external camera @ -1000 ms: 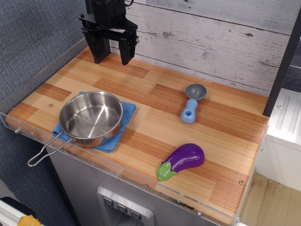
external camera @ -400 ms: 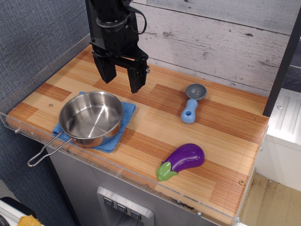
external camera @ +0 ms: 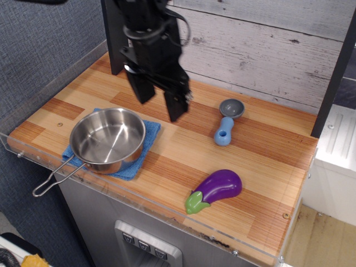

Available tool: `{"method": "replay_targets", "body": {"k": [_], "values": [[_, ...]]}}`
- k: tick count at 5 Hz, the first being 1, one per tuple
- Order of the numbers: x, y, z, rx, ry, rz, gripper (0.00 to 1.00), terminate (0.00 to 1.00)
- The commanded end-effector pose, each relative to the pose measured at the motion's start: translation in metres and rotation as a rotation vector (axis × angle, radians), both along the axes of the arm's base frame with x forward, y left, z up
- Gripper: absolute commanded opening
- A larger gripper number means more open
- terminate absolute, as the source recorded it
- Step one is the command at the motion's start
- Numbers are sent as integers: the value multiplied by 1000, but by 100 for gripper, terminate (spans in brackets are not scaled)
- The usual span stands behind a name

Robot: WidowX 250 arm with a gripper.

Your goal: Place the eggplant behind the pot.

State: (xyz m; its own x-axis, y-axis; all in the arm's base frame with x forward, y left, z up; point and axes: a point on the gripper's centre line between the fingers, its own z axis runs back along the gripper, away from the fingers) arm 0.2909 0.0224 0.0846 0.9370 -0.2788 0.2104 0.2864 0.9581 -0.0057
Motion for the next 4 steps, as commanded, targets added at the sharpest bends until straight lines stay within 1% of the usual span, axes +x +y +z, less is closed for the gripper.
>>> {"method": "replay_targets", "body": {"k": [1, 2, 3, 4], "values": [[-41, -59, -11, -42, 22, -168, 100, 0], [-59, -77, -14, -56, 25, -231, 100, 0], [-62, -94, -24, -29, 43, -290, 100, 0], [-55, -101, -42, 18, 40, -301, 100, 0]]}}
